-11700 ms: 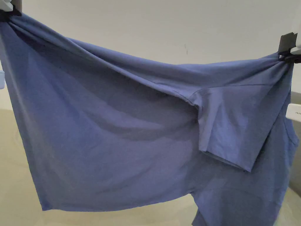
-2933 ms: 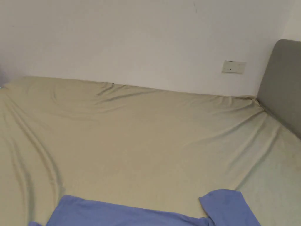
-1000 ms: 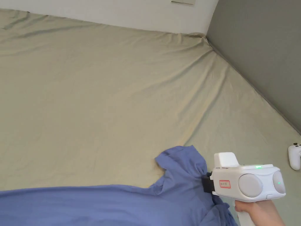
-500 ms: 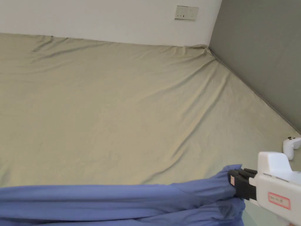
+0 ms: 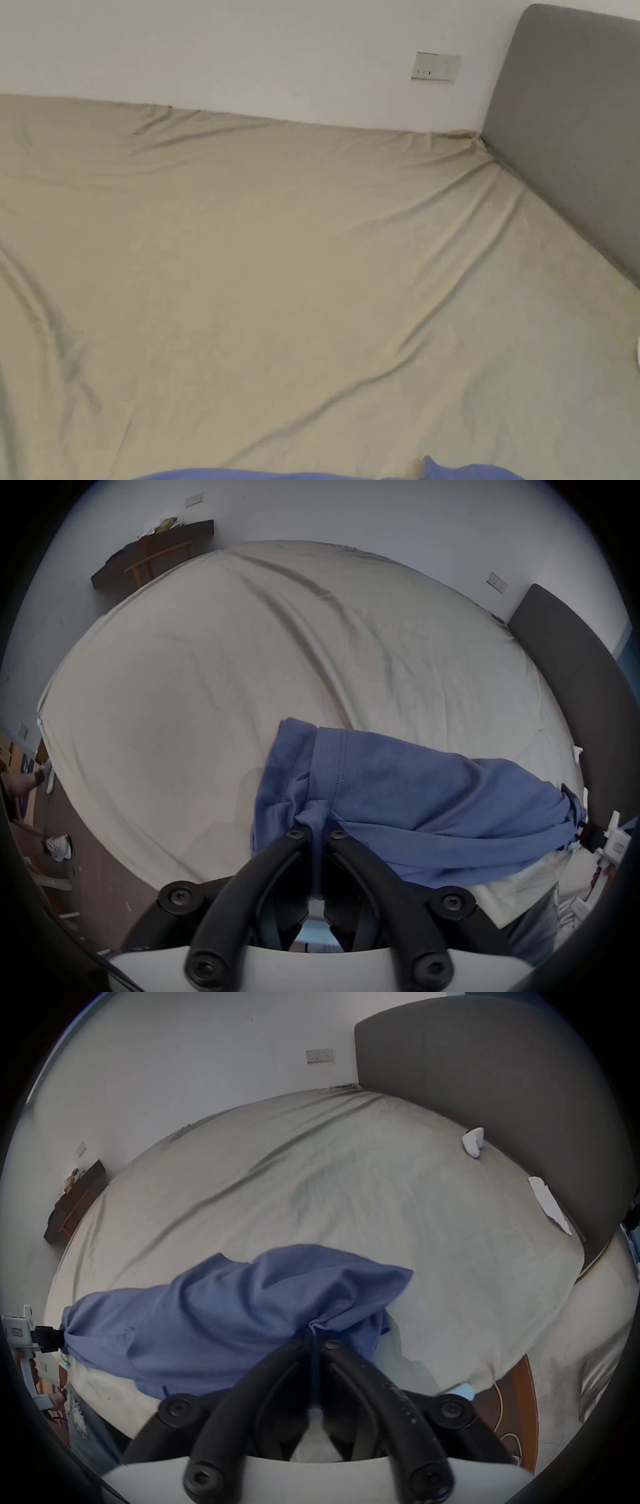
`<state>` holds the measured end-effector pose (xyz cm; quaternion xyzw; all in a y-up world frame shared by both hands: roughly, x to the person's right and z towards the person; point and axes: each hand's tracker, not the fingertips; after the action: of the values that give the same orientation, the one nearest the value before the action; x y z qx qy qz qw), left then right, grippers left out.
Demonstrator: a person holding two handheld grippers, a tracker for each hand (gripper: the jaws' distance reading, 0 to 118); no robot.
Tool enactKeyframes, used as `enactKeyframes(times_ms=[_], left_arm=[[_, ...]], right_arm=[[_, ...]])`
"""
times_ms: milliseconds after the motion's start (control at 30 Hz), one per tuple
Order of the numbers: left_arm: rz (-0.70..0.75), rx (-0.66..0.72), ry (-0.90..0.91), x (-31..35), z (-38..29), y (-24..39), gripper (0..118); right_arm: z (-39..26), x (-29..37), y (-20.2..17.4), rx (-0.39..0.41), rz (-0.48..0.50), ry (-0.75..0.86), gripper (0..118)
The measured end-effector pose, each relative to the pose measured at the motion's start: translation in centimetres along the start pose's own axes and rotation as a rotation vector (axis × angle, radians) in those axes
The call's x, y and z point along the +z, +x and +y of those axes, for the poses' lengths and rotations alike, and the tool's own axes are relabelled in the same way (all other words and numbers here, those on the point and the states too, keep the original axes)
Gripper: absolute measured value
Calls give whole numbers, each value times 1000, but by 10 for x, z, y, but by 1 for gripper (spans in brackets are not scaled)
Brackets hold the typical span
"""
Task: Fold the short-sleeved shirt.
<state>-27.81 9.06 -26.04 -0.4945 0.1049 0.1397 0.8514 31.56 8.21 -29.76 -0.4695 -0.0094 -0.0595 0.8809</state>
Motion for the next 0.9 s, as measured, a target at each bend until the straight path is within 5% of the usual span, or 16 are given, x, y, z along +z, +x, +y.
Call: enactKeyframes(times_ms=[67,167,233,333,367,400,433,467,500,600,767,800,867,900], left_arm=[[-25,18,39,1,1,-4,15],[-21,93,47,13,9,-12,54],[-52,179,74,34,16,-22,58],[-158,243,146,68,20,-41,88],[-192,260,147,76,22,-46,90],[-227,273,159,85,19,-50,76],[-262,265,186,92,18,-54,42],[-275,254,210,94,16,-53,1],[-188,245,232,93,14,-54,2],[-125,189,191,77,15,-54,0],[-250,171,120,39,22,-68,2],[-292,159,105,32,27,-72,13],[-337,154,48,16,39,-85,60],[-349,157,10,7,45,-92,73]], right_arm=[[0,-2,1,-10,15,4,19],[11,15,6,-86,52,-22,27],[14,45,7,-121,91,75,58],[14,89,3,-91,105,229,74],[15,98,1,-87,104,206,84],[14,107,-1,-77,113,192,86],[10,116,-9,-62,147,223,74],[6,121,-13,-44,174,263,48],[3,124,-20,-37,154,272,7],[-1,124,-31,-12,112,265,1],[-7,122,-42,-70,239,197,1],[-7,123,-44,-70,239,200,1],[-6,123,-48,-56,234,199,1],[-4,126,-52,-34,210,203,1]])
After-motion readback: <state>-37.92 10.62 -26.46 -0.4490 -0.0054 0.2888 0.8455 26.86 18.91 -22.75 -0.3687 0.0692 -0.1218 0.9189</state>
